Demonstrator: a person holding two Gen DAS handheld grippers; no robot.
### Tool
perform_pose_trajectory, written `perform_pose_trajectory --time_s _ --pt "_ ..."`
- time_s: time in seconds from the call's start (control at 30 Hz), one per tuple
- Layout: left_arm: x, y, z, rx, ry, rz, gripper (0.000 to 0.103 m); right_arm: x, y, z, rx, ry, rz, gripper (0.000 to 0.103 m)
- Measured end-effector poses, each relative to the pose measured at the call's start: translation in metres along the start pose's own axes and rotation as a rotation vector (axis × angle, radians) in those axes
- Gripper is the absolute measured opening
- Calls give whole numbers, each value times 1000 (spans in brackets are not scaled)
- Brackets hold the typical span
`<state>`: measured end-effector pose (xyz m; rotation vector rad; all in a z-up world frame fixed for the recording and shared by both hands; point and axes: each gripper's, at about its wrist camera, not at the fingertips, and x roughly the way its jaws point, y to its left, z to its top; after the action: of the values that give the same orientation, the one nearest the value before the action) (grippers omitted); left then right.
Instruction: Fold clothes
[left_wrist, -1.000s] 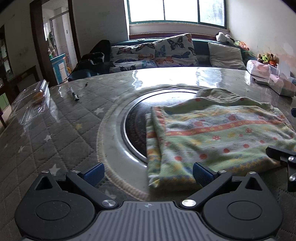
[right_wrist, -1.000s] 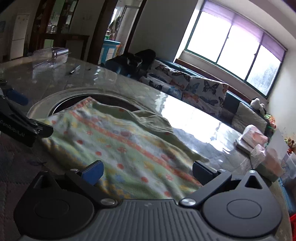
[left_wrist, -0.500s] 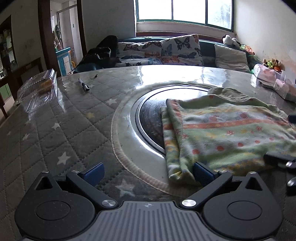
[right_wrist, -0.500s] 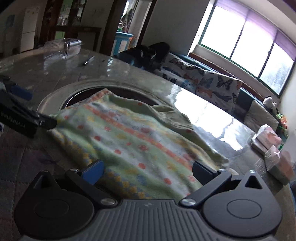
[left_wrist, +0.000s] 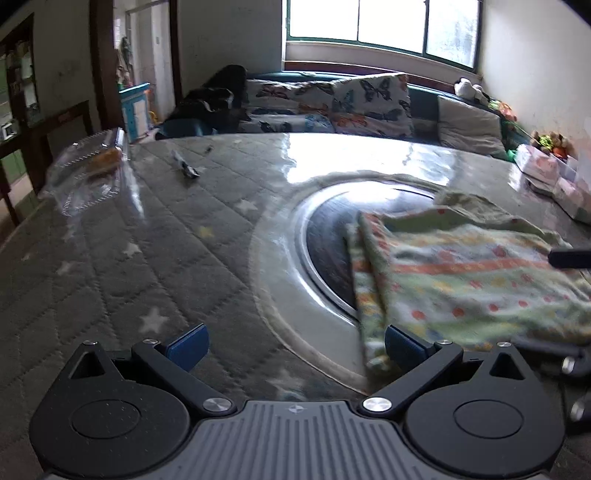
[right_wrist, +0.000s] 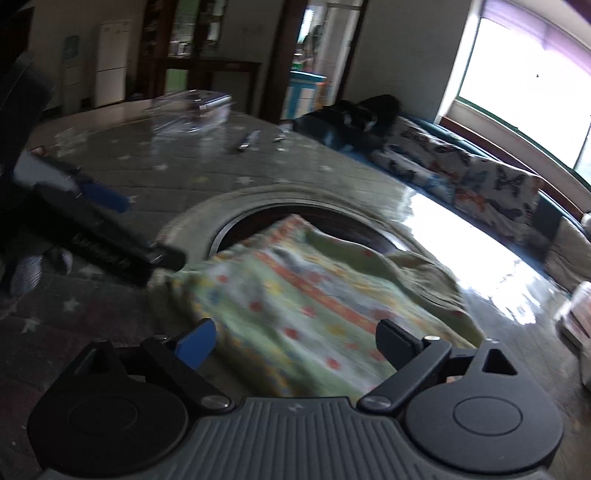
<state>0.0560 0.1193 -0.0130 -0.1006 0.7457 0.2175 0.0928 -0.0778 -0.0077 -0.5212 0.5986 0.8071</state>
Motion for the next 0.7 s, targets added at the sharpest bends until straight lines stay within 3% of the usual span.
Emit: perform_pose_trajectory --time_s 0.2,0.37,0.53,0.6,0.7 --pt "1 19 16 -83 15 -23 100 12 23 13 -63 16 93 72" --pt "4 29 25 -162 35 -92 92 19 39 17 -102 28 153 61" --pt "9 29 27 -214 64 -164 91 26 47 18 -116 37 186 43" --pt "12 29 27 -234 75 -191 91 29 47 19 -105 39 183 29" --pt "15 29 29 -273 92 -222 92 27 38 20 -51 34 200 16"
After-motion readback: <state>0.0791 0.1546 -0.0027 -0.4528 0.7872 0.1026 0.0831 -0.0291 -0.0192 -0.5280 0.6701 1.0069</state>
